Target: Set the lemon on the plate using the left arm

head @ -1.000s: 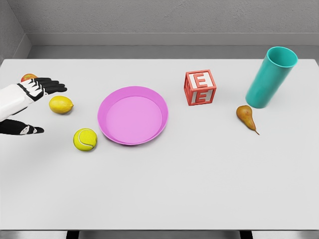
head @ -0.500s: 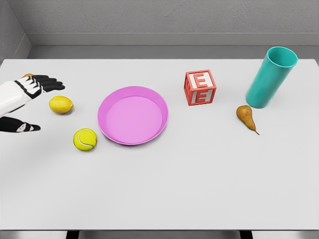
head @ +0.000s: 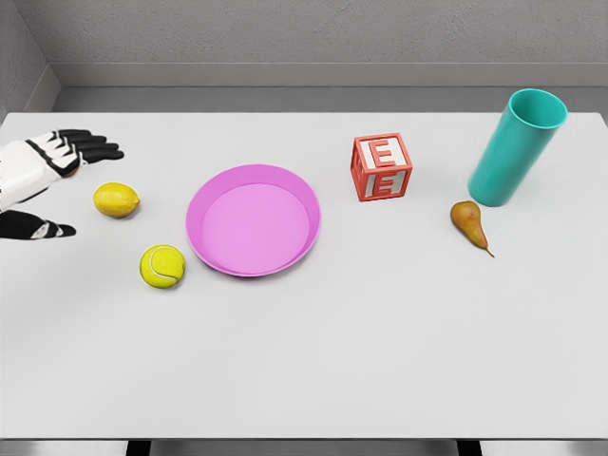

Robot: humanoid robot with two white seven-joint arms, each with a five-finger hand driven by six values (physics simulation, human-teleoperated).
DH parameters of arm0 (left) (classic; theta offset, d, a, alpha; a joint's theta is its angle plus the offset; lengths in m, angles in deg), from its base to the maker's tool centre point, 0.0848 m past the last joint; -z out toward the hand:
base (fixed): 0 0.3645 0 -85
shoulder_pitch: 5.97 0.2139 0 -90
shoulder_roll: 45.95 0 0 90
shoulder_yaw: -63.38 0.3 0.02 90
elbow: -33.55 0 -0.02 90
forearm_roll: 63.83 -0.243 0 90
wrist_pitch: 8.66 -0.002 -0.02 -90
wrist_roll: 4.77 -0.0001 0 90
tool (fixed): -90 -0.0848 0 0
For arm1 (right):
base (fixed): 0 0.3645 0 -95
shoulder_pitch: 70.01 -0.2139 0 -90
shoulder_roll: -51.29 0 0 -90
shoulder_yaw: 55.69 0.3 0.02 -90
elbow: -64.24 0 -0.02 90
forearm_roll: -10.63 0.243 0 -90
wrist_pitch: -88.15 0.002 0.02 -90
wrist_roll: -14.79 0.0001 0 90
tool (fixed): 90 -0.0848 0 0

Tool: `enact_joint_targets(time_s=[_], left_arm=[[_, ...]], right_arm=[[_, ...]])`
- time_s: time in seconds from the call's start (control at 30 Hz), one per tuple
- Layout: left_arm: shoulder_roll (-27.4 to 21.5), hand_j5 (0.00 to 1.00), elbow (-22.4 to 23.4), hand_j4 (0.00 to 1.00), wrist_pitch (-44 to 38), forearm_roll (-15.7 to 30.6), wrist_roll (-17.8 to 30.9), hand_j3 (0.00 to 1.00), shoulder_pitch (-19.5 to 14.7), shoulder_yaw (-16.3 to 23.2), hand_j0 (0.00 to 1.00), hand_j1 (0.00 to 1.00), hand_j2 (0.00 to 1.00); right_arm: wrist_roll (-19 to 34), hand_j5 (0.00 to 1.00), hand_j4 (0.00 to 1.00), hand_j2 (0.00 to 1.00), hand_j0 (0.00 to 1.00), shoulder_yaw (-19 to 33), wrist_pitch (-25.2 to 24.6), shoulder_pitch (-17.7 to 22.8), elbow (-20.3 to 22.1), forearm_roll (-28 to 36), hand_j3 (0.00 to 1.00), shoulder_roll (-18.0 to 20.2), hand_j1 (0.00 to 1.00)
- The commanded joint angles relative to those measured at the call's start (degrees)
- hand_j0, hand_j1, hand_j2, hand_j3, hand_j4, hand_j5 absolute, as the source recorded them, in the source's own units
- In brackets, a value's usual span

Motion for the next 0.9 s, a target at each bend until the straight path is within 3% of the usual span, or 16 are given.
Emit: enact_joint_targets(time_s=[0.0, 0.13, 0.47, 0.7, 0.77, 0.87], left_arm=[[0.4, 1.00, 0.0, 1.00, -0.2, -0.9, 0.0, 1.00, -0.1, 0.2, 1.00, 1.00, 1.00], [2.1, 1.00, 0.0, 1.00, -0.2, -2.5, 0.0, 1.00, -0.3, 0.3, 1.00, 1.00, 1.00], [5.2, 1.00, 0.0, 1.00, -0.2, -13.2, 0.0, 1.00, -1.8, 0.3, 1.00, 1.00, 1.00], [7.6, 1.00, 0.3, 1.00, -0.2, -15.0, 0.0, 1.00, -2.5, 0.8, 1.00, 1.00, 1.00], [7.6, 1.00, 0.5, 1.00, -0.2, -15.1, 0.0, 1.00, -4.7, 4.8, 1.00, 1.00, 1.00], [7.7, 1.00, 0.5, 1.00, -0.2, -15.1, 0.0, 1.00, -5.5, 5.5, 1.00, 1.00, 1.00]], right_arm=[[0.0, 1.00, 1.00, 1.00, 1.00, 0.0, 0.0, 0.0, 0.0, 0.0, 1.00, 0.0, 1.00], [0.0, 1.00, 1.00, 1.00, 1.00, 0.0, 0.0, 0.0, 0.0, 0.0, 1.00, 0.0, 1.00], [-0.1, 1.00, 1.00, 1.00, 1.00, 0.0, 0.0, 0.0, 0.0, 0.0, 1.00, 0.0, 1.00], [0.0, 1.00, 1.00, 1.00, 1.00, 0.0, 0.0, 0.0, 0.0, 0.0, 1.00, 0.0, 1.00], [0.0, 1.00, 1.00, 1.00, 1.00, 0.0, 0.0, 0.0, 0.0, -0.1, 1.00, 0.0, 1.00], [-0.1, 1.00, 1.00, 1.00, 1.00, 0.0, 0.0, 0.0, 0.0, 0.0, 1.00, 0.0, 1.00]])
